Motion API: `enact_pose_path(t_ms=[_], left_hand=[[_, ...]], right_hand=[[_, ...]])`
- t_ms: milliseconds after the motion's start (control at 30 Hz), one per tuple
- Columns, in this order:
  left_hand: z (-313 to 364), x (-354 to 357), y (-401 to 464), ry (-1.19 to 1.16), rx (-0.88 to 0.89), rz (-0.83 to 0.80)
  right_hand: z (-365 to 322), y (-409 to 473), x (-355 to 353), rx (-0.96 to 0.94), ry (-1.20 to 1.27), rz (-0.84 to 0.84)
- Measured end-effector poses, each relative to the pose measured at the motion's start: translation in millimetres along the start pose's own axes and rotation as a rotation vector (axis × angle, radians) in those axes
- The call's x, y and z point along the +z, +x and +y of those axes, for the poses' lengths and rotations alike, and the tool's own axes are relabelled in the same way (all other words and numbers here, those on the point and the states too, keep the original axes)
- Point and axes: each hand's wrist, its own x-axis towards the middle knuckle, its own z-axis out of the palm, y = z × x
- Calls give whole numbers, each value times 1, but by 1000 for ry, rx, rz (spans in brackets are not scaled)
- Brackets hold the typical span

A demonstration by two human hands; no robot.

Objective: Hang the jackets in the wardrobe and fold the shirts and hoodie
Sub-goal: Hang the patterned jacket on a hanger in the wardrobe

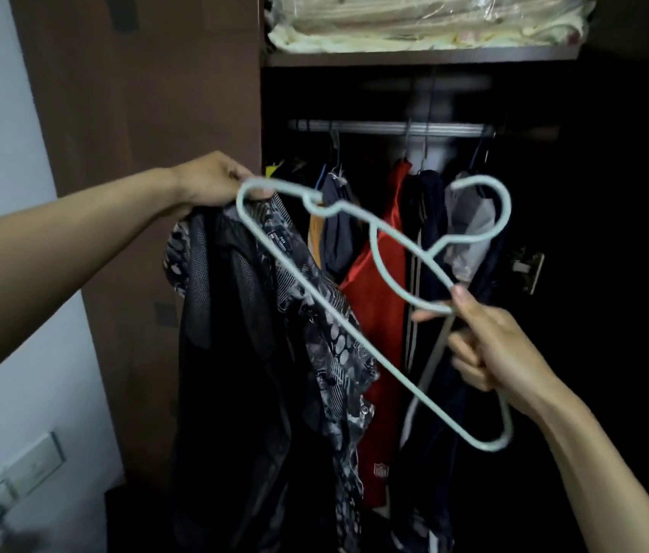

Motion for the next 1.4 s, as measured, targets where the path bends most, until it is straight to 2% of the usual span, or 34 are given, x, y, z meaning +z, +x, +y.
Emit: enact_pose_path(t_ms=[133,233,367,600,700,800,867,1067,1233,1300,1400], left_hand=[[7,-9,-16,-47,-48,-18],[29,2,-25,-136,-63,-97],[59,26,-38,-295,-104,-253],[68,19,-48,-505,-391,-185],[69,23,-53,-552,-392,-145],[66,19,-58,-397,-213,-68],[64,16,-66,-184,-98,-100],[63,14,-72,614,376,-161],[47,15,-62,1081,539,-16],[41,20,-57,1069,540,-41],[34,25,-48,728,432,-212]], right_hand=[[4,-20,7,34,-178,-75],[-1,-11,44,-72,-322,-129],[-5,3,98,-127,-548,-39],[22,-3,151,-157,-370,15],[32,0,159,-197,-255,81],[44,7,151,-202,-24,241],[47,14,142,-191,85,285],[44,23,117,-166,229,210],[36,28,93,-184,184,112],[33,29,87,-174,161,72],[32,32,80,-146,152,11]])
